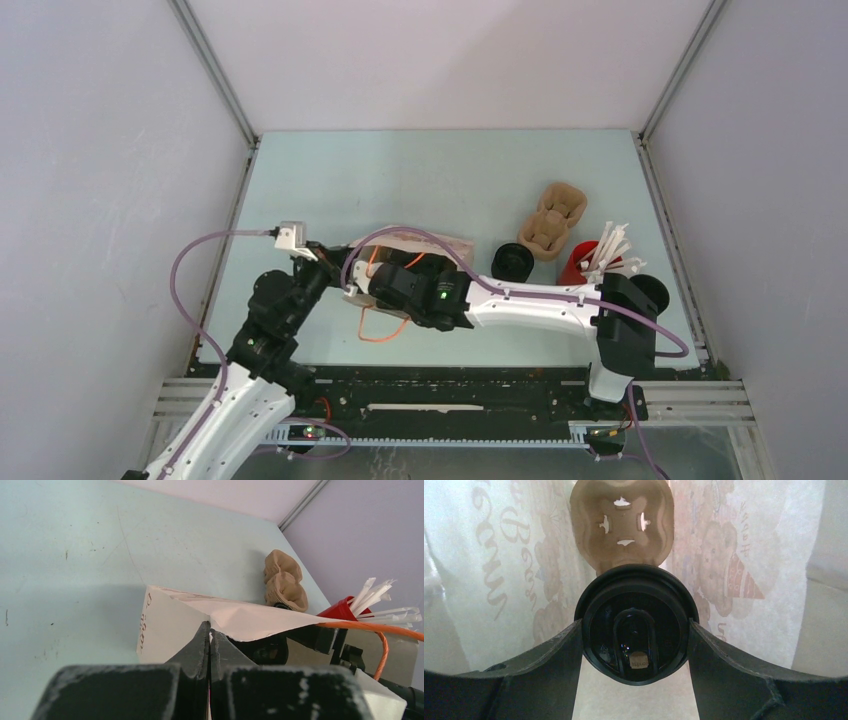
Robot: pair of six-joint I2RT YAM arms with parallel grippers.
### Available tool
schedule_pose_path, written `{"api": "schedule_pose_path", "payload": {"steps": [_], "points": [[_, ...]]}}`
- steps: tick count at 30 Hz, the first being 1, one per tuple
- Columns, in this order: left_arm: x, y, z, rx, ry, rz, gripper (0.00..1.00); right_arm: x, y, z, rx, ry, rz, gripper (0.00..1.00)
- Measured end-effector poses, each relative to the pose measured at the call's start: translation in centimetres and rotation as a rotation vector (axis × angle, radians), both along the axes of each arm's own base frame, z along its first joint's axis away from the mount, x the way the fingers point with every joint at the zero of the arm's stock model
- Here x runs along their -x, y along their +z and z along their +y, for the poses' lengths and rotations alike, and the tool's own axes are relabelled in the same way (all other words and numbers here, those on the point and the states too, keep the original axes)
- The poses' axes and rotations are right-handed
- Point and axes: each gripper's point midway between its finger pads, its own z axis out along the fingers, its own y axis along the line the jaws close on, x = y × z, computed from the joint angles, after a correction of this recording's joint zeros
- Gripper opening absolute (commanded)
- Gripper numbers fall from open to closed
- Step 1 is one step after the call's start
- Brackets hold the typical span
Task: Pack the takeout coffee
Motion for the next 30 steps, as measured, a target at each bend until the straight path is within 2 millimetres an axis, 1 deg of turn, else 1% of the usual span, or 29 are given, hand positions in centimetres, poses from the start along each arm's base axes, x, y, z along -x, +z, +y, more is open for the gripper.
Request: {"api": "schedule_pose_path", "payload": {"steps": [3, 5, 8, 12, 16, 21, 30], "points": [[0.2, -0.2, 0.1, 0.006, 0.000, -0.010, 0.00, -0.1, -0.5, 0.0, -0.003, -0.002, -0.004, 0.20], [0.2, -0.3, 0.1, 0.008, 0.002, -0.012, 0.00, 0.0, -1.3, -0.3, 0.014, 0.000, 0.002, 0.20], [0.3, -0.2, 0.2, 0.015, 0.002, -0.015, 0.00, 0.2, -1.9, -0.2, 0.027, 0.006, 0.011, 0.20], [0.4, -0.3, 0.1, 0.017, 0.000, -0.010, 0.00, 1.1, -2.5, 0.4, 0.025, 0.040, 0.044, 0.21], [0.4, -0.5, -0.1, 0.012, -0.010, -0.001, 0.00, 1.9, -3.0, 0.5, 0.032, 0.063, 0.075, 0.21], [0.5, -0.4, 0.0, 0.014, -0.011, -0.005, 0.00, 2.0, -2.9, 0.1, 0.059, 0.056, 0.058, 0.20], [0.9, -0.5, 0.1, 0.034, -0.010, -0.010, 0.00, 1.4, -2.2, -1.7, 0.150, 0.009, -0.024, 0.20]]}}
